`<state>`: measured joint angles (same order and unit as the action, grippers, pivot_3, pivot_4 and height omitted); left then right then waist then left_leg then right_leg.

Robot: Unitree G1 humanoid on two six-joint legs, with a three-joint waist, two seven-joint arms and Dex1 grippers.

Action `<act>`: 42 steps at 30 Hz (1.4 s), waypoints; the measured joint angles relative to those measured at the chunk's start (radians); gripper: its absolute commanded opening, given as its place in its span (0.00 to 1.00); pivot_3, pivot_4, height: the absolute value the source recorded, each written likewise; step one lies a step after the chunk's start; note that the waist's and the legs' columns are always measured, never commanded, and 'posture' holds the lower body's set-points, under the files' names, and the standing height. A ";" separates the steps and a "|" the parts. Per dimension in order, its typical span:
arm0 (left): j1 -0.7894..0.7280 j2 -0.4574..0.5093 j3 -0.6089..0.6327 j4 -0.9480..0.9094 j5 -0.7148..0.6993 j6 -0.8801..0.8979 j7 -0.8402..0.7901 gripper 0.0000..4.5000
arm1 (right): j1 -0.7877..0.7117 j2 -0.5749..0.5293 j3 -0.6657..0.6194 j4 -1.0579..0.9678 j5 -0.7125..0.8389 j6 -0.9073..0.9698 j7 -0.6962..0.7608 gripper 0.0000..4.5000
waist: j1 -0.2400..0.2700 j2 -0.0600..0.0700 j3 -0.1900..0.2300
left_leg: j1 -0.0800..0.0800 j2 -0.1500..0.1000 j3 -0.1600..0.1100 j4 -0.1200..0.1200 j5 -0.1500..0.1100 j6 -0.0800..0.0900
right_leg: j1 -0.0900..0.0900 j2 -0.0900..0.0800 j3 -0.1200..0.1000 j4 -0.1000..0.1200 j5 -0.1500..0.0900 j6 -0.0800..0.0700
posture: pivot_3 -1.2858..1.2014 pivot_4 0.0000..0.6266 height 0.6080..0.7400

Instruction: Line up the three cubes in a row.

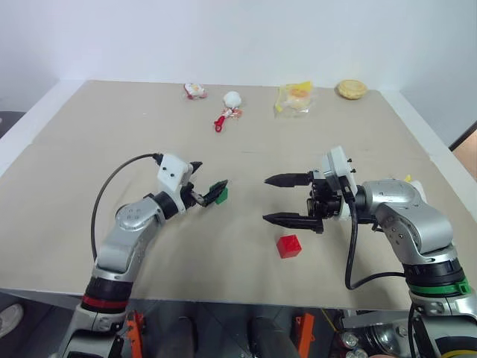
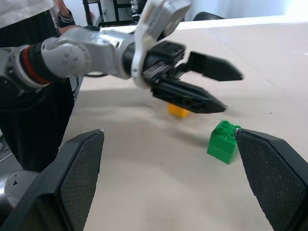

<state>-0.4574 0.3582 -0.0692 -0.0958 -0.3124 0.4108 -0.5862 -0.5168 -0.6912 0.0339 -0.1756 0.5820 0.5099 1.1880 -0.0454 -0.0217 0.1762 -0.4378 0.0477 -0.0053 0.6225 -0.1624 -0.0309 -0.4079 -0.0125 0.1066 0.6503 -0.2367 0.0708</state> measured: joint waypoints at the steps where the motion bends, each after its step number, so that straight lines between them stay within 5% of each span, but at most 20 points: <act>1: -0.007 0.007 -0.001 0.003 0.000 0.008 -0.009 1.00 | 0.000 0.000 0.000 -0.001 0.000 0.001 -0.002 0.99 | -0.001 0.000 0.000 | 0.000 0.000 0.000 -0.001 0.000 0.000 | 0.000 0.000 0.000 0.000 0.000 0.000 | 0.52 0.24 0.98; 13: -0.137 0.149 -0.112 0.142 0.052 0.145 -0.199 1.00 | 0.001 0.009 -0.001 -0.039 -0.001 -0.001 -0.077 0.99 | -0.001 0.000 0.000 | 0.000 0.000 -0.001 -0.002 0.000 0.000 | 0.000 0.000 -0.002 0.000 -0.001 0.001 | 0.52 0.24 0.98; 31: -0.240 0.085 -0.198 0.206 0.134 0.247 -0.227 1.00 | 0.039 0.009 -0.013 -0.080 0.005 -0.001 -0.133 0.99 | -0.001 0.000 0.000 | -0.001 0.000 -0.001 -0.002 0.000 0.000 | -0.001 0.000 -0.002 0.000 0.000 0.003 | 0.52 0.24 0.98; 40: -0.240 0.081 -0.198 0.207 0.137 0.266 -0.226 0.34 | 0.040 0.009 -0.017 -0.083 0.013 -0.001 -0.151 1.00 | -0.001 0.000 0.000 | -0.001 0.000 -0.002 -0.002 0.000 0.000 | -0.001 0.000 -0.002 0.000 0.001 0.003 | 0.52 0.24 0.98; 42: -0.240 0.080 -0.198 0.207 0.137 0.266 -0.225 0.29 | 0.040 0.009 -0.017 -0.083 0.013 -0.001 -0.152 1.00 | -0.001 0.000 0.000 | -0.001 0.000 -0.002 -0.002 0.000 0.000 | 0.000 0.000 -0.002 0.000 0.000 0.003 | 0.52 0.24 0.98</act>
<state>-0.6971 0.4385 -0.2671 0.1113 -0.1754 0.6772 -0.8113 -0.4765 -0.6826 0.0166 -0.2584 0.5954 0.5089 1.0357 -0.0464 -0.0221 0.1765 -0.4384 0.0479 -0.0068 0.6209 -0.1624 -0.0309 -0.4084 -0.0123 0.1050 0.6507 -0.2363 0.0738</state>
